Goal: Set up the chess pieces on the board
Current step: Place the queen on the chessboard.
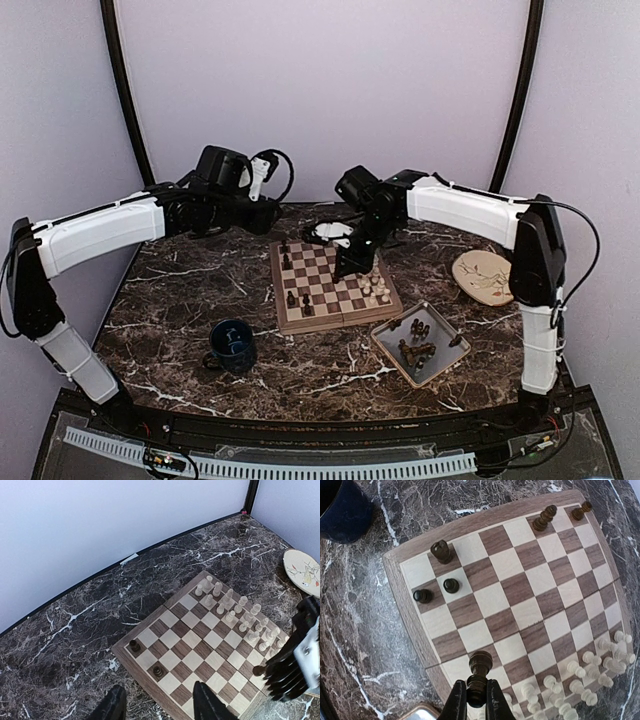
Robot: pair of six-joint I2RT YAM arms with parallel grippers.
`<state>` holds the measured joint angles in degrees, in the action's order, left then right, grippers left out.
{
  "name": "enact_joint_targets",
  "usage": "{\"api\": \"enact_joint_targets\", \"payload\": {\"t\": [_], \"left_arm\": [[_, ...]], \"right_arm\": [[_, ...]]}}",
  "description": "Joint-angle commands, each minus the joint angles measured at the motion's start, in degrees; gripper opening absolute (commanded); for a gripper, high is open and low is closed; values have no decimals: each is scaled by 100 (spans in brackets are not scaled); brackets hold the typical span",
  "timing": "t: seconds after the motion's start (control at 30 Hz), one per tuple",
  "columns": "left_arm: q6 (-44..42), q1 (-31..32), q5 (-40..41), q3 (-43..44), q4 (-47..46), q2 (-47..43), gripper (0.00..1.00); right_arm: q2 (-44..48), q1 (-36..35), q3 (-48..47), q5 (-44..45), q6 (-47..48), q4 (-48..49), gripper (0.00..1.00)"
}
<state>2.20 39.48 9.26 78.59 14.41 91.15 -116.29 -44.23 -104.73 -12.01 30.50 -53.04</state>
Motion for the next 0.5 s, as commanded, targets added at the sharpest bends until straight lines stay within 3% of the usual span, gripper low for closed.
{"api": "enact_joint_targets", "payload": {"t": [0.0,0.3,0.47], "left_arm": [[201,-52,21,-193,-201,-359,49],[177,-106,-119,-232,-251,-476,50],[146,-105,-148,-232,-226,-434,50]], "right_arm": [[-583,-208,-709,195,-103,-334,3],[-1194,-379,-1057,247,-151,-461,5],[-1251,-395,-1124,235,-238,-439,17]]}}
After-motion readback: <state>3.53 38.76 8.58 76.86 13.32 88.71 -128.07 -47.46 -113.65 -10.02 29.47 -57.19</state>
